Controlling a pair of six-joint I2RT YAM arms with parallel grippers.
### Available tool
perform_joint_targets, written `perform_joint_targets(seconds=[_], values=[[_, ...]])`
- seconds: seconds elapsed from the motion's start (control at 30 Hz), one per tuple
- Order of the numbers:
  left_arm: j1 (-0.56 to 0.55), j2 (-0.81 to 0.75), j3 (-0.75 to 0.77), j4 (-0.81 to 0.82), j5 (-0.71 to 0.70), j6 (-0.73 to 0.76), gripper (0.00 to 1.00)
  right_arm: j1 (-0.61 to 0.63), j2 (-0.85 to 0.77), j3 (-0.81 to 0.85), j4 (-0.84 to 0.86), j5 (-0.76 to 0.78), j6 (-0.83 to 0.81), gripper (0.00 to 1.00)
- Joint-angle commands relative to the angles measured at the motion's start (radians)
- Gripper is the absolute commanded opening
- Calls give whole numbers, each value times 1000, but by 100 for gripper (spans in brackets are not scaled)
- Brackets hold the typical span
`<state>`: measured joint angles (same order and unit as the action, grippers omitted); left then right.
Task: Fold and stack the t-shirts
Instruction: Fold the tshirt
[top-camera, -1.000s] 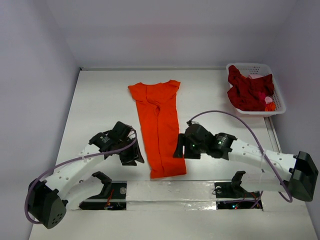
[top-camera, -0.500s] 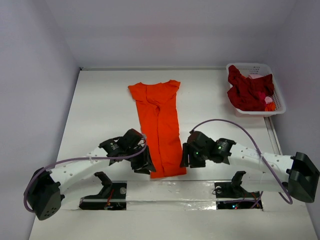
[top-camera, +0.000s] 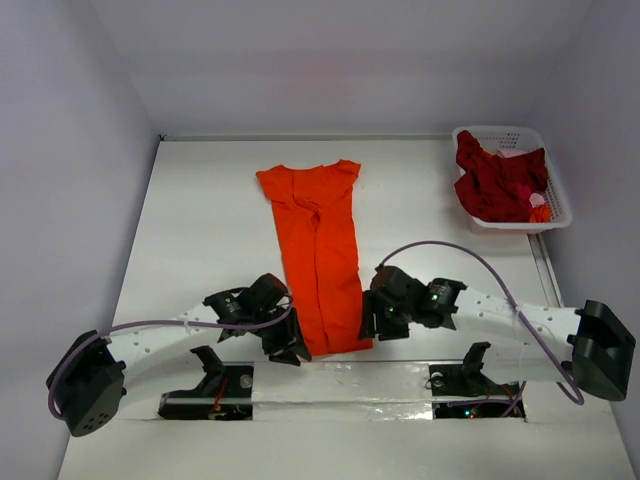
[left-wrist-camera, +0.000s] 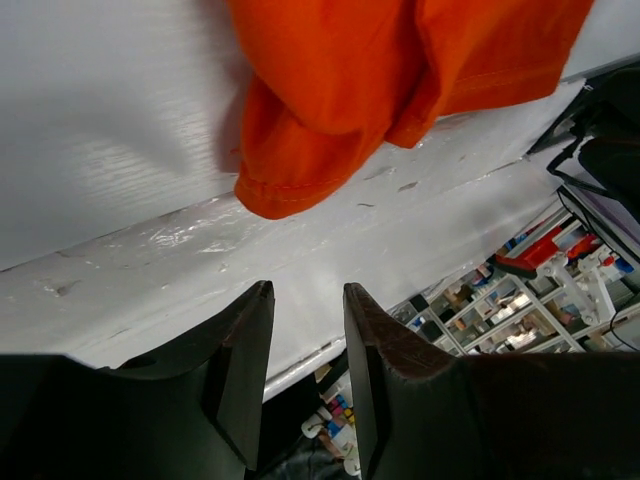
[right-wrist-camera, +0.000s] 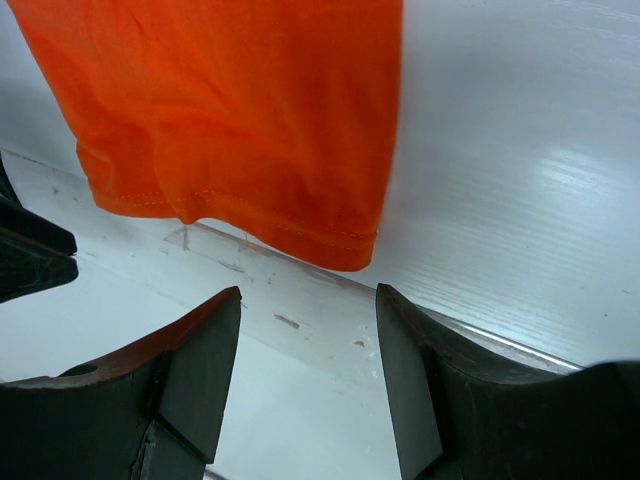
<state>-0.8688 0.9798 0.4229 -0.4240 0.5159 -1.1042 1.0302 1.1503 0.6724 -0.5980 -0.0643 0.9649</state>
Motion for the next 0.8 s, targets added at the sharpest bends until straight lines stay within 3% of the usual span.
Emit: perform_joint_targets(seconds=[0.0,0.27,0.77], values=[[-4,-15,-38,37,15,-25,31,14,15,4,35,-11,11,62],[-4,46,-64,94,-25,-11,30,14,38,29,49,-8,15,62],[-4,17,-27,1,-228,-36,27,24,49,53,47,0,17,62]])
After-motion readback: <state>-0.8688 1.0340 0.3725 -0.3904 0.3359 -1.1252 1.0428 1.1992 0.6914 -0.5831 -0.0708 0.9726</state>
